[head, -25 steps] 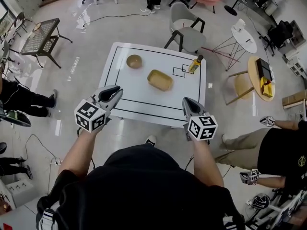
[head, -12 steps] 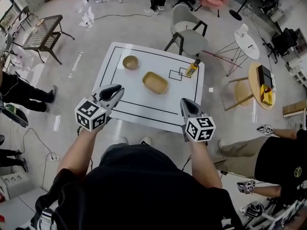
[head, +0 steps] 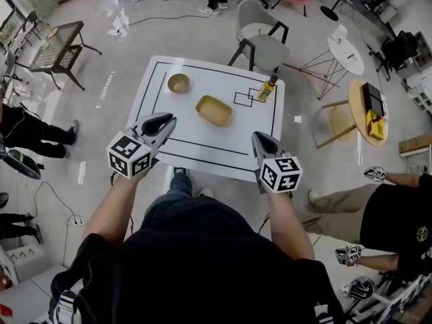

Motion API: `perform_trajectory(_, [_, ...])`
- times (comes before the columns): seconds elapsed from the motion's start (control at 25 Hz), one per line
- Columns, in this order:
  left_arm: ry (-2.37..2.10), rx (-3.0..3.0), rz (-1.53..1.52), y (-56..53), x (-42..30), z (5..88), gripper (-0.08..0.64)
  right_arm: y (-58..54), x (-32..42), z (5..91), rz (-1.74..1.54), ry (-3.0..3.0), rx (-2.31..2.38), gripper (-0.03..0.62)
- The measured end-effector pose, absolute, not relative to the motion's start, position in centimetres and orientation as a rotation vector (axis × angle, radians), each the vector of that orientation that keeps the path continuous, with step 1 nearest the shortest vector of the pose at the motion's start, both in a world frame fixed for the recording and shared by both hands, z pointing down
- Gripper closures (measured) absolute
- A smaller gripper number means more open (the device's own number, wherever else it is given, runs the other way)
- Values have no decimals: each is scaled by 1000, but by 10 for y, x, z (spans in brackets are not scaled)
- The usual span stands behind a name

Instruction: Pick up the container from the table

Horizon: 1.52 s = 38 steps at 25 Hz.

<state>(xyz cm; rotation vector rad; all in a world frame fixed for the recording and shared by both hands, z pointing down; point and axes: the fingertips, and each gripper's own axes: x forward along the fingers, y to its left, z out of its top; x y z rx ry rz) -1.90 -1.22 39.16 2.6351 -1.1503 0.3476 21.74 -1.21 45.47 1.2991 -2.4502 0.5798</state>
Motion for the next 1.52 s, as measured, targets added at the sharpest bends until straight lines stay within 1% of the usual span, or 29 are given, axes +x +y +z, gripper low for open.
perform_trajectory(0.32, [-1124, 2645, 349, -27, -11, 396, 512, -27, 227, 461, 582, -2419, 1315, 586])
perform_trajectory(0.72, [-1105, 2611, 346, -57, -26, 412, 512, -54, 208, 479, 591, -2385, 1260, 586])
perform_trajectory(1.52, [-975, 2617, 358, -166, -54, 435, 512, -119, 176, 543, 688, -2230, 1244, 584])
